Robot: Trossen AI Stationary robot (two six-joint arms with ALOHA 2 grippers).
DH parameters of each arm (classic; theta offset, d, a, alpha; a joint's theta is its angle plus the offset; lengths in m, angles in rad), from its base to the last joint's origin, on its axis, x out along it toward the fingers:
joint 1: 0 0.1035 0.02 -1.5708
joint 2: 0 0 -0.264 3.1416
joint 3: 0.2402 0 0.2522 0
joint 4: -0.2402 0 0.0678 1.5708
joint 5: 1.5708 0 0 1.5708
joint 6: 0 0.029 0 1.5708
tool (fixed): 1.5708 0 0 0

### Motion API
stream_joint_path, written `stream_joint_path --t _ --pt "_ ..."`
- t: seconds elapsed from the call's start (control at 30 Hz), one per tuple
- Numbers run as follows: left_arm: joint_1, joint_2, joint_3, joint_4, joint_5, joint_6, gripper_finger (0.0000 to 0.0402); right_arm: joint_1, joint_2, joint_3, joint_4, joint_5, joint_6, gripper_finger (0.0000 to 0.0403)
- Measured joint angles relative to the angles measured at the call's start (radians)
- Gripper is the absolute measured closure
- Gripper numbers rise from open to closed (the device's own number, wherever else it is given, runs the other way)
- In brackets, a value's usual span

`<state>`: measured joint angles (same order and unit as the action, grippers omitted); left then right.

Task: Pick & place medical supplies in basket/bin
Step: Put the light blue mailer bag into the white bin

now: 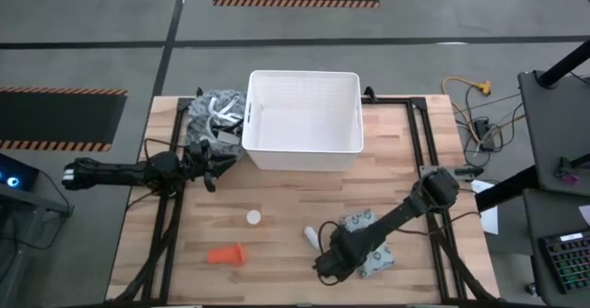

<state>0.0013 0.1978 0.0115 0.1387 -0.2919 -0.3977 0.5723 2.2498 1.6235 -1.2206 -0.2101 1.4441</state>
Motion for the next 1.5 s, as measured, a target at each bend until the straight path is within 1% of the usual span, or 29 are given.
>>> stream_joint_path --t 0.07,0.3,0.37,0.43,0.57,0.7,0.77,0.83,1.0,1.13,1.27,1.4,1.5 --pt "0.0 0.0 0.0 0.0 0.0 0.0 0.0333 0.001 0.003 0.0 -0.014 0.01 -0.002 0.0148" --pt "0.0 0.0 0.0 0.0 0.0 0.0 0.0333 0.006 0.009 0.0 -0.029 0.027 -0.019 0.029" --pt "0.0 0.0 0.0 0.0 0.0 0.0 0.0333 0.006 0.009 0.0 -0.022 0.032 -0.025 0.0319" --pt "0.0 0.0 0.0 0.0 0.0 0.0 0.0333 0.006 0.009 0.0 -0.016 0.033 -0.036 0.0338" --pt "0.0 0.0 0.0 0.0 0.0 0.0 0.0333 0.006 0.009 0.0 -0.011 0.026 -0.045 0.0358" --pt "0.0 0.0 0.0 0.0 0.0 0.0 0.0333 -0.001 -0.044 -0.01 -0.018 0.033 -0.018 0.0378" --pt "0.0 0.0 0.0 -0.001 0.0 0.0 0.0333 -0.001 -0.081 -0.016 -0.027 0.058 -0.001 0.038" --pt "0.0 0.0 0.0 -0.001 0.0 0.0 0.0333 -0.001 -0.119 -0.025 -0.038 0.109 0.017 0.0387" --pt "0.0 0.0 0.0 -0.001 0.0 0.0 0.0333 -0.006 -0.247 -0.028 -0.051 0.167 0.112 0.0389" --pt "0.0 0.0 0.0 -0.001 0.0 0.0 0.0333 -0.003 -0.329 -0.029 -0.046 0.263 0.176 0.039" --pt "0.0 0.0 0.0 -0.001 0.0 0.0 0.0333 -0.007 -0.439 -0.027 -0.035 0.374 0.19 0.039" --pt "0.0 0.0 0.0 -0.001 0.0 0.0 0.0333 -0.014 -0.53 -0.027 0.016 0.52 0.201 0.039" --pt "0.0 0.0 0.0 -0.001 0.0 0.0 0.0333 -0.02 -0.601 -0.025 0.076 0.628 0.179 0.039"
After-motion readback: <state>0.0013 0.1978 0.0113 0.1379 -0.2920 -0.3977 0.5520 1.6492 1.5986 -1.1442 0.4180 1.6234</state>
